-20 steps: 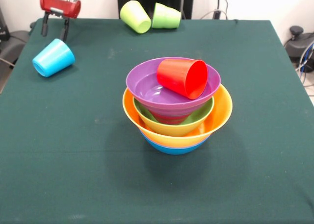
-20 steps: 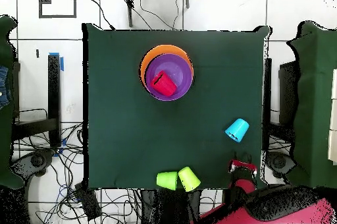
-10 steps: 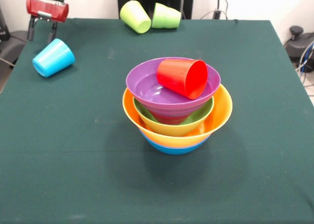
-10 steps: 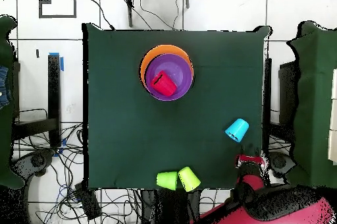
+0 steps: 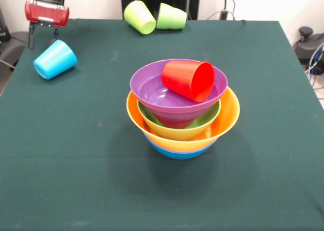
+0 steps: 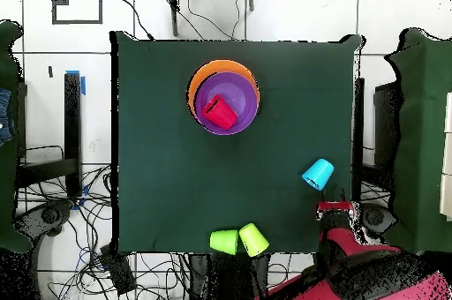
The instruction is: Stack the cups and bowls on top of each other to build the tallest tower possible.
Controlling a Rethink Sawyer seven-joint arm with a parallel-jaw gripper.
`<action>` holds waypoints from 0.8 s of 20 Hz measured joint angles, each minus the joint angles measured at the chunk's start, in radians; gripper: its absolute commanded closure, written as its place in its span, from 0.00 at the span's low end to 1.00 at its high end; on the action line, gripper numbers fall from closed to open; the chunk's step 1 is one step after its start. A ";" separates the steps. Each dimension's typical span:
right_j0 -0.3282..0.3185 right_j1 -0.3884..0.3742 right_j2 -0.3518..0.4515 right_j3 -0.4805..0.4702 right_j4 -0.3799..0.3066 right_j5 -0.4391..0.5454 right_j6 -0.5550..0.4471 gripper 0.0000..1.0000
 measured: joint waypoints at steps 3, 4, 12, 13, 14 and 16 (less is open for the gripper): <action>-0.003 -0.018 0.021 -0.002 -0.009 0.032 0.000 0.00; -0.005 -0.022 0.027 -0.002 -0.009 0.042 0.000 0.00; -0.011 -0.039 0.024 0.000 0.029 0.077 0.000 0.00; -0.011 -0.032 0.009 0.003 0.074 0.077 0.000 0.00; -0.011 -0.029 0.005 0.004 0.088 0.077 0.000 0.00; -0.011 -0.020 -0.012 0.011 0.137 0.077 0.000 0.00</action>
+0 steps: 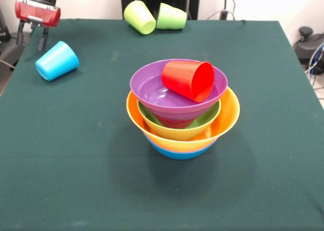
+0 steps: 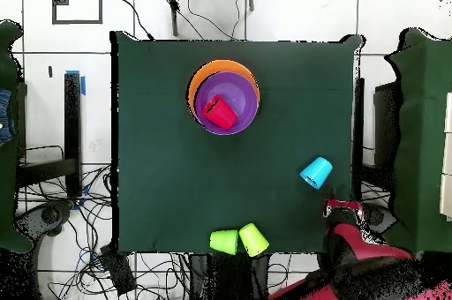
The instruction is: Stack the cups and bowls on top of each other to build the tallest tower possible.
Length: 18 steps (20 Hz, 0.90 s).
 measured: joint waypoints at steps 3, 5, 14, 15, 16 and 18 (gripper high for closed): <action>-0.002 0.011 -0.017 0.006 0.038 0.000 0.000 0.00; -0.008 0.021 -0.022 0.008 0.050 0.000 0.000 0.00; -0.091 0.049 -0.022 0.008 0.026 0.000 0.000 0.00; -0.105 0.053 -0.021 0.008 0.024 0.000 0.000 0.00; -0.116 0.055 -0.020 0.008 0.024 0.000 0.000 0.00; -0.141 0.060 -0.019 0.008 0.024 0.000 0.000 0.00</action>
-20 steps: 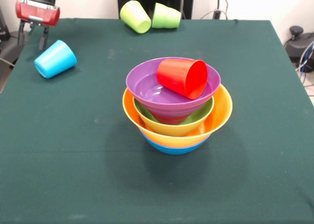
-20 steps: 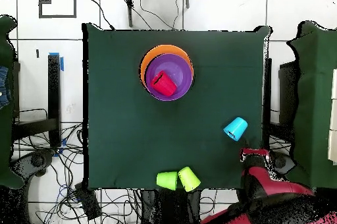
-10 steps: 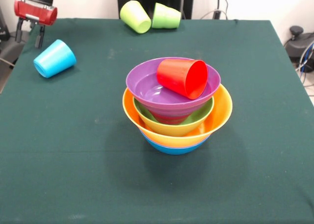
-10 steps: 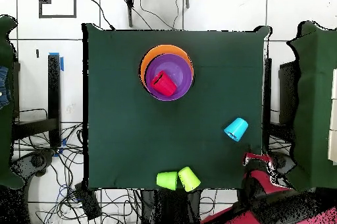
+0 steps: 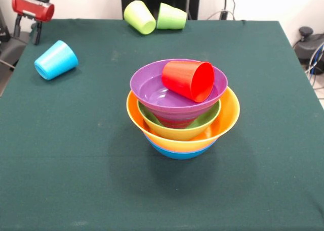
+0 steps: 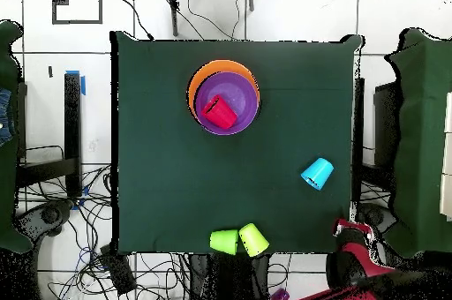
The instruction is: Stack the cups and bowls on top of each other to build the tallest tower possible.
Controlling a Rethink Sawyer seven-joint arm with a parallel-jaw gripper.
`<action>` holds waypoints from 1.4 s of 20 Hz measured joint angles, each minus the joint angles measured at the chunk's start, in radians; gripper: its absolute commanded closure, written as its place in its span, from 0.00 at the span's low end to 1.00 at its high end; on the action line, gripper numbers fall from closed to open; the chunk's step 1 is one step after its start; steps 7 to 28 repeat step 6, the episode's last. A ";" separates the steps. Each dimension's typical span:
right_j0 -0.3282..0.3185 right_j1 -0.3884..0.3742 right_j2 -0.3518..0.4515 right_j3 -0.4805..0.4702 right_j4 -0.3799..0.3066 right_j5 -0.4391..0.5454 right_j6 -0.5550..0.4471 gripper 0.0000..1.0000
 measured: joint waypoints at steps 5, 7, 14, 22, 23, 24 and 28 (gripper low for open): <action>-0.030 0.001 0.000 0.011 0.019 0.000 0.000 0.00; -0.029 0.001 0.000 0.015 0.027 0.000 0.000 0.00; -0.029 0.001 0.000 0.015 0.027 0.000 0.000 0.00; -0.029 0.001 0.000 0.015 0.027 0.000 0.000 0.00; -0.029 0.001 0.000 0.015 0.027 0.000 0.000 0.00; -0.029 0.001 0.000 0.015 0.027 0.000 0.000 0.00; -0.029 0.001 0.000 0.015 0.027 0.000 0.000 0.00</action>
